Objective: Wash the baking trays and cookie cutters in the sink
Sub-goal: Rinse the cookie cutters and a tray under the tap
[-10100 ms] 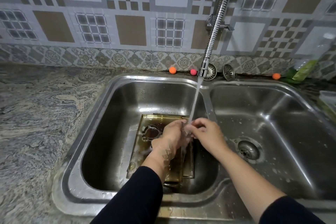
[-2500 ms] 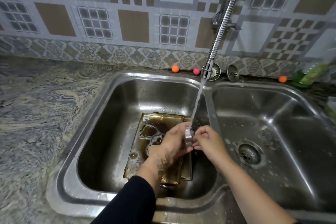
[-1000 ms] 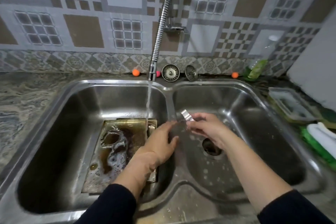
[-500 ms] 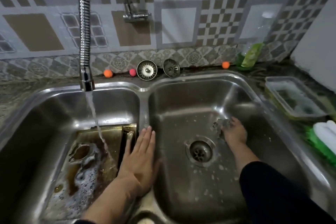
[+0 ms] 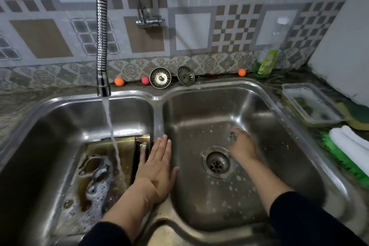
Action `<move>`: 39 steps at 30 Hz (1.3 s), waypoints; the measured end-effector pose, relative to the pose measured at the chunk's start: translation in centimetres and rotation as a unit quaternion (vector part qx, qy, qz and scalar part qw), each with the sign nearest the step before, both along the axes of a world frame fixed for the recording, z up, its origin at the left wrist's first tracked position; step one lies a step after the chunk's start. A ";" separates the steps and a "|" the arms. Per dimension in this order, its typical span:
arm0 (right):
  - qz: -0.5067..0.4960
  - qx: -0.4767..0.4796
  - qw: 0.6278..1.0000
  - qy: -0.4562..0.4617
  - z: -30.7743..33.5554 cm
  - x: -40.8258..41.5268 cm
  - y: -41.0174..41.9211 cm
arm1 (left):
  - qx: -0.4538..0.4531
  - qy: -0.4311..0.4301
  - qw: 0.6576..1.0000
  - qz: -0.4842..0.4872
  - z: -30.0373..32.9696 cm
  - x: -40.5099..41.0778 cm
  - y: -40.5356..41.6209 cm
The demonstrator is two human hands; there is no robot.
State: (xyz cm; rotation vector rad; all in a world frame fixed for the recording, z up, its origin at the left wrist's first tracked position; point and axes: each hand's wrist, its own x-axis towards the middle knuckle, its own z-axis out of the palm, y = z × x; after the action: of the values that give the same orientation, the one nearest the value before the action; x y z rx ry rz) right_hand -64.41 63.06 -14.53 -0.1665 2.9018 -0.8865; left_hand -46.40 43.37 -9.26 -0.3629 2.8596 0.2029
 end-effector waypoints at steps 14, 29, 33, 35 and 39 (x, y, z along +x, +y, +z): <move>0.395 0.057 0.916 0.042 6.8 20.4 -19.4 | 0.104 -0.006 0.984 0.146 -3.5 8.6 -15.5; 0.320 0.089 0.941 -0.057 0.5 20.1 -25.7 | 0.395 0.029 0.869 0.295 -5.6 9.7 -17.9; 0.161 -0.117 0.958 -0.205 2.9 18.6 -23.0 | 0.592 0.090 0.723 0.345 -2.5 8.1 -16.0; 0.097 -0.235 0.929 -0.267 3.9 18.0 -21.9 | 0.677 0.048 0.648 0.346 -1.0 7.2 -15.1; 0.100 -0.315 0.909 -0.254 5.5 18.3 -20.5 | 0.762 -0.006 0.577 0.294 -0.2 5.4 -13.2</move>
State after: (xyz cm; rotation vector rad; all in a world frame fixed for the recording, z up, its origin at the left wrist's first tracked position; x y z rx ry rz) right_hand -46.15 42.57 -9.02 -0.2308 2.0068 -1.5227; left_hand -40.96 30.20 -9.48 -0.7600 1.3644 2.3656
